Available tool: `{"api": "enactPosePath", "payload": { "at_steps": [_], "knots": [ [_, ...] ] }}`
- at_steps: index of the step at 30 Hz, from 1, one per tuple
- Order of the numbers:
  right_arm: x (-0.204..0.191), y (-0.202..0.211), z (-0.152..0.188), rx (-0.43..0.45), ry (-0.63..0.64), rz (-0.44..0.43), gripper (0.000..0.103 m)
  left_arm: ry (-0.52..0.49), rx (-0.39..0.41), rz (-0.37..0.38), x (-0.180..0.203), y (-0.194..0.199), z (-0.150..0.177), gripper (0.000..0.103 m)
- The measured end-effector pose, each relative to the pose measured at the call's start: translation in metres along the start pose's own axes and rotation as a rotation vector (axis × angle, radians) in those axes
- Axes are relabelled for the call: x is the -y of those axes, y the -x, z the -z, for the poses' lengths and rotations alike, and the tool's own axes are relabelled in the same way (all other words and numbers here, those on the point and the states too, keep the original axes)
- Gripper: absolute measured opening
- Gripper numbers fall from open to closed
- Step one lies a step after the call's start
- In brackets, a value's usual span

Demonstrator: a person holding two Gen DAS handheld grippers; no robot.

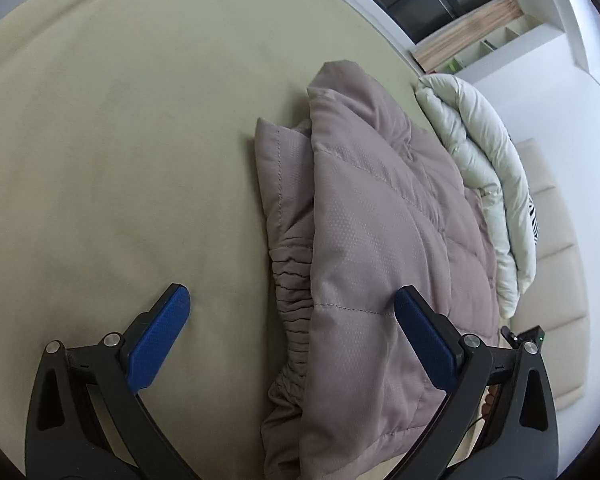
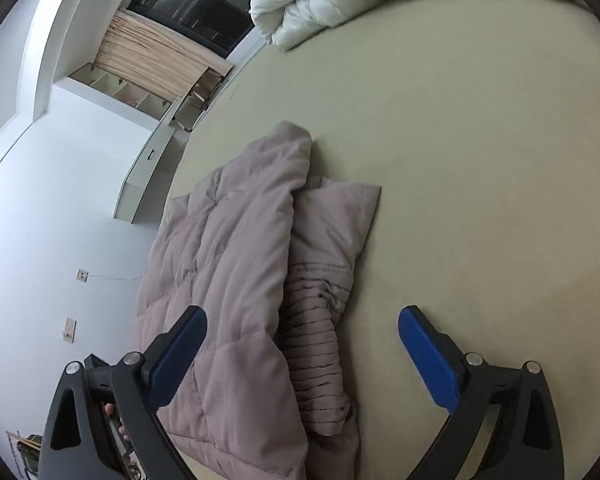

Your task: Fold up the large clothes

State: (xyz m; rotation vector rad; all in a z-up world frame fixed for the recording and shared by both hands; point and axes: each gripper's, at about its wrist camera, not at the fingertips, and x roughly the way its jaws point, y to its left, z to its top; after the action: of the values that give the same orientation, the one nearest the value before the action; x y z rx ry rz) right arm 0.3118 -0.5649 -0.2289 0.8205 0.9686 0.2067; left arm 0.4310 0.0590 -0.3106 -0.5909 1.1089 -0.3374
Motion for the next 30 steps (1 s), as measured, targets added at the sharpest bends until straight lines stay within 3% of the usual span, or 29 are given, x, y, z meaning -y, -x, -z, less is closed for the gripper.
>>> {"api": "enactPosePath", "payload": {
  "at_steps": [2, 4, 5, 6, 10, 16, 17, 18, 21, 25, 30],
  "knots": [
    [-0.003, -0.015, 0.002, -0.035, 0.038, -0.003, 0.098, -0.017, -0.023, 0.022, 0.001, -0.005, 0.000, 0.103],
    [-0.008, -0.027, 0.001, -0.060, 0.040, -0.076, 0.097, 0.002, -0.032, 0.065, -0.001, -0.009, 0.000, 0.101],
    [-0.011, -0.033, 0.000, -0.082, 0.036, -0.118, 0.089, 0.031, -0.043, 0.113, -0.006, -0.011, -0.002, 0.100],
    [-0.014, -0.041, 0.000, -0.110, 0.034, -0.139, 0.088, 0.050, -0.049, 0.127, -0.007, -0.021, -0.008, 0.100],
    [-0.027, -0.065, 0.002, -0.196, 0.095, -0.138, 0.088, 0.068, -0.089, 0.146, -0.010, -0.044, -0.025, 0.097],
    [-0.019, -0.084, -0.013, -0.221, 0.042, -0.207, 0.085, 0.063, -0.148, 0.187, -0.005, -0.075, -0.055, 0.090],
    [-0.020, -0.088, -0.015, -0.219, 0.039, -0.210, 0.082, 0.059, -0.151, 0.192, -0.003, -0.079, -0.059, 0.084],
    [-0.022, -0.090, -0.015, -0.221, 0.045, -0.206, 0.079, 0.075, -0.179, 0.221, -0.003, -0.088, -0.062, 0.068],
    [-0.023, -0.088, -0.012, -0.221, 0.057, -0.208, 0.070, 0.101, -0.200, 0.251, 0.003, -0.103, -0.064, 0.051],
    [-0.026, -0.079, -0.009, -0.210, 0.061, -0.198, 0.059, 0.111, -0.203, 0.275, 0.002, -0.104, -0.063, 0.038],
    [-0.046, -0.052, 0.000, -0.178, 0.096, -0.169, 0.047, 0.083, -0.186, 0.272, 0.010, -0.072, -0.046, 0.029]
  ]
}}
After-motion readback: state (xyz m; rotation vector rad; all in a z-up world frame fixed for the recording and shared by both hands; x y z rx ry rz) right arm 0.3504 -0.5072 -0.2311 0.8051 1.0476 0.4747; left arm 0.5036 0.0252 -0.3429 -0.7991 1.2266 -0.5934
